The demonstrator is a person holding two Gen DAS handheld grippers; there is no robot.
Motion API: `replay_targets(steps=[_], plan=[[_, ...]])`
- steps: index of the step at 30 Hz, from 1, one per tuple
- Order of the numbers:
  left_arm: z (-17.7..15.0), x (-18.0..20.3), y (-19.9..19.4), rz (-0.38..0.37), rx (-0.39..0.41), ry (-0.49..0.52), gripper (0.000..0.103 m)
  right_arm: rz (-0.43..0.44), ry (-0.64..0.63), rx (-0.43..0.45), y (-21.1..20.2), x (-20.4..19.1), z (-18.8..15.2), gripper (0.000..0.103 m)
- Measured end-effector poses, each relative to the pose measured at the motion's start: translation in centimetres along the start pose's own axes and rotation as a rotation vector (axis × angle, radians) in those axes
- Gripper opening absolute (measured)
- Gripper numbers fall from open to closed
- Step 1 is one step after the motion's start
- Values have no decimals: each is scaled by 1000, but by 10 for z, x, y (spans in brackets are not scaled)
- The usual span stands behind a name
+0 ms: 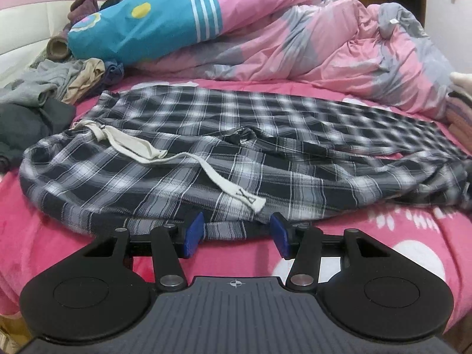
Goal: Fold clothes
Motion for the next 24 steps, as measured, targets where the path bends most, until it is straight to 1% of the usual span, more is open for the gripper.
replay_targets(steps=[4,7,9,11,15,18,20,22,23,24], plan=[[-8,-10,-6,-37,16,-25,50,-76,-163,95,-52,19,17,4],[-12,-20,-8,-63,20,-71,50,-122,-291,115,-73,32,31,3],[-12,-27,-9,-79,21,-109,50,-126,-377,101,-74,36,38,3],[-13,-33,-12,-100,18,-142,50,-131,-466,54,-69,38,36,3],[-19,-42,-19,-126,7,-192,50,-103,-579,-50,-63,28,9,3],[-25,-49,-18,-181,-20,-266,50,-87,-570,-49,-77,21,-9,3],[-29,-55,-15,-229,-38,-325,50,-79,-530,-49,-82,23,-15,3],[-32,-60,-10,-259,-52,-382,50,-73,-493,-68,-81,26,-21,4],[-32,-62,-8,-263,-58,-408,50,-99,-488,-90,-75,26,-23,8],[-33,-63,-7,-270,-60,-430,50,-141,-484,-120,-70,27,-26,20]])
Point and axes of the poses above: each gripper's, at about its wrist camera, not at the fingertips, and y roughly the way its jaws point, x to its right, z to its top, the point moved 1 cm from there along y, roughly the way its jaws point, and after that the axes turned 8 degrees about -x, right-handed, at the moved point
